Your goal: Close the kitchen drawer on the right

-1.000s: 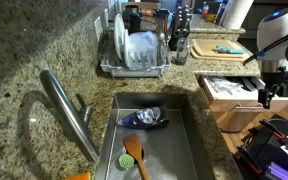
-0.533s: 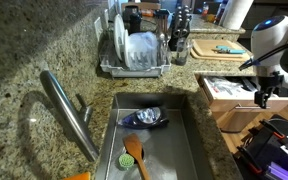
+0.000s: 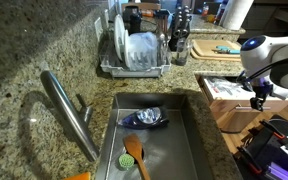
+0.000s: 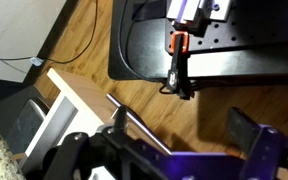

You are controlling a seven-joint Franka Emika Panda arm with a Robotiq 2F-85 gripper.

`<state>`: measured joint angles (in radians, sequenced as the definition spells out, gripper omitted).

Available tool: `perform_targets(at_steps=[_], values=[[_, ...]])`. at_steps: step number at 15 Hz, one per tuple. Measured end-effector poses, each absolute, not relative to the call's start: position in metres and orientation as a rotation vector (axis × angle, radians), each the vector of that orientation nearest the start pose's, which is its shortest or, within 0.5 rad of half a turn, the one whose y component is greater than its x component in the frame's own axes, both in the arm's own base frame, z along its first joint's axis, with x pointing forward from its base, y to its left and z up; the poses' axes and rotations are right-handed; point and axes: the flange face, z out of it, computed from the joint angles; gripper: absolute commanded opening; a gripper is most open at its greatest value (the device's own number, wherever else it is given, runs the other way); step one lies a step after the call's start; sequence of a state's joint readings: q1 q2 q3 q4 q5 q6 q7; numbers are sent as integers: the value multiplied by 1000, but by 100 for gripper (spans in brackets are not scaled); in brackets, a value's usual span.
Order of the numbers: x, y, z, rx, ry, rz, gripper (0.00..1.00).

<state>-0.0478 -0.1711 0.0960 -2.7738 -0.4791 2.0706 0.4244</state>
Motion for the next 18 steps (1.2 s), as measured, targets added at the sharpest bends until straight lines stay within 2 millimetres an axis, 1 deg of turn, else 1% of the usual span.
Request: perform_targets(at_steps=[2, 3, 5, 6, 7, 8, 9, 11, 12, 15, 18], values=[[331, -2, 247, -3473, 168, 654, 100], [334, -1, 249, -3454, 222, 583, 100], [345, -8, 249, -3435, 343, 412, 100], [352, -17, 247, -3439, 400, 316, 100], [357, -30, 243, -3453, 452, 217, 100], [360, -45, 238, -3469, 509, 130, 100], [359, -60, 232, -3493, 581, 88, 100], [347, -87, 218, -3536, 724, 108, 100], [343, -93, 213, -3537, 754, 127, 100], [342, -93, 208, -3515, 763, 171, 100], [336, -88, 199, -3482, 713, 348, 100]])
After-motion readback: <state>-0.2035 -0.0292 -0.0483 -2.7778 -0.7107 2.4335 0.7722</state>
